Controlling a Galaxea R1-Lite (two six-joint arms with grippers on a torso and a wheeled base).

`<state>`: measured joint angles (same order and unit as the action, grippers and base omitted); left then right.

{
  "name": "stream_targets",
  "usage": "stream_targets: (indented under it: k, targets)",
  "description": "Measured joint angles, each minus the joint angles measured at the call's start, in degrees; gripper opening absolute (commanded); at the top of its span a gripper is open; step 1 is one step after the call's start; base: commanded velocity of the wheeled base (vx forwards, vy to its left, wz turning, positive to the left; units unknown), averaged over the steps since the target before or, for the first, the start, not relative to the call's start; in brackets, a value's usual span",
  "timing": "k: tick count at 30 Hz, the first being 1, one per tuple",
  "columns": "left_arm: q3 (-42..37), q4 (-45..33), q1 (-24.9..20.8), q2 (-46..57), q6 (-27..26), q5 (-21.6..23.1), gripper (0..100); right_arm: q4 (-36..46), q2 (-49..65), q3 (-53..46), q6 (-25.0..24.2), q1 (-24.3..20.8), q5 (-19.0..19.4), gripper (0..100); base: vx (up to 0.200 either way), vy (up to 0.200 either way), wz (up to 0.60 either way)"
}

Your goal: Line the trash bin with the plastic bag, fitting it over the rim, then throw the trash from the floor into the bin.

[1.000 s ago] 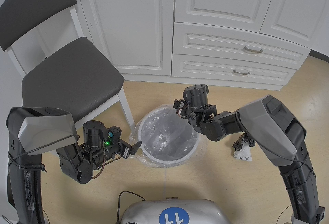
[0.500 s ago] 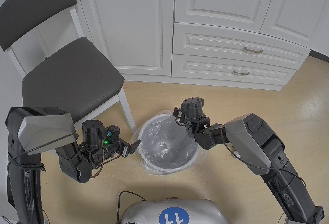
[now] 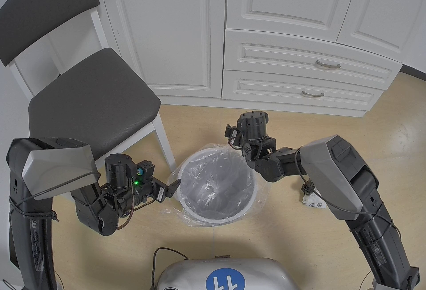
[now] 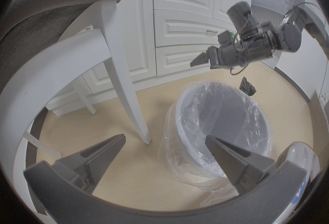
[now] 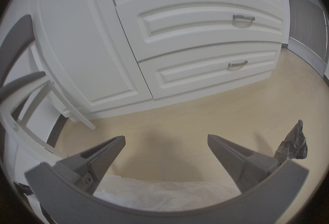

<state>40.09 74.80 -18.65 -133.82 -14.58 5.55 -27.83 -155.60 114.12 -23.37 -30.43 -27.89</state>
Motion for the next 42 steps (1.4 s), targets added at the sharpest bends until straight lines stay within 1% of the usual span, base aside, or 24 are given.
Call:
stream_targets:
  k: [3,7,13,16,17,20,21,26,29,38,42]
  targets:
    - [0.00,-0.06,0.02,0.00,-0.02,-0.02,100,0.24,2.16,-2.02,0.06,-0.20,-0.05,100,0.000,0.000,0.00]
    - [0.00,-0.29,0.30,-0.09,-0.04,0.00,100,1.10,5.68,-7.78,0.17,-0.38,-0.13,100,0.000,0.000,0.00]
    - [0.09,-2.19,1.12,-0.59,-0.24,0.26,100,1.84,12.69,-22.27,-0.09,-0.46,0.01,100,0.000,0.000,0.00]
    - [0.04,-3.96,1.62,-0.78,-0.39,0.39,100,0.68,17.12,-31.27,-0.33,-0.33,0.23,100,0.000,0.000,0.00]
    - [0.01,-4.38,1.66,-0.80,-0.41,0.41,100,0.27,17.90,-32.94,-0.38,-0.27,0.28,100,0.000,0.000,0.00]
    - [0.01,-6.46,2.12,-0.98,-0.55,0.50,100,-4.05,21.55,-41.18,-0.35,0.13,0.79,100,0.000,0.000,0.00]
    - [0.04,-7.34,2.26,-1.08,-0.59,0.52,100,-6.88,22.82,-44.30,-0.30,0.33,1.10,100,0.000,0.000,0.00]
    - [0.85,-9.98,2.56,-2.16,-0.66,0.61,100,-18.53,26.27,-53.43,0.62,1.55,2.74,100,0.000,0.000,0.00]
    - [3.10,-11.72,2.61,-3.64,-0.66,0.66,100,-21.82,26.99,-56.24,0.84,3.01,4.00,100,0.000,0.000,0.00]
    - [13.90,-21.32,2.95,-9.13,-0.68,0.68,100,-22.97,25.67,-57.17,0.88,6.36,7.38,100,0.000,0.000,0.00]
    - [19.60,-27.76,3.41,-11.22,-0.69,0.69,100,-23.84,24.81,-56.89,0.82,7.22,8.05,100,0.000,0.000,0.00]
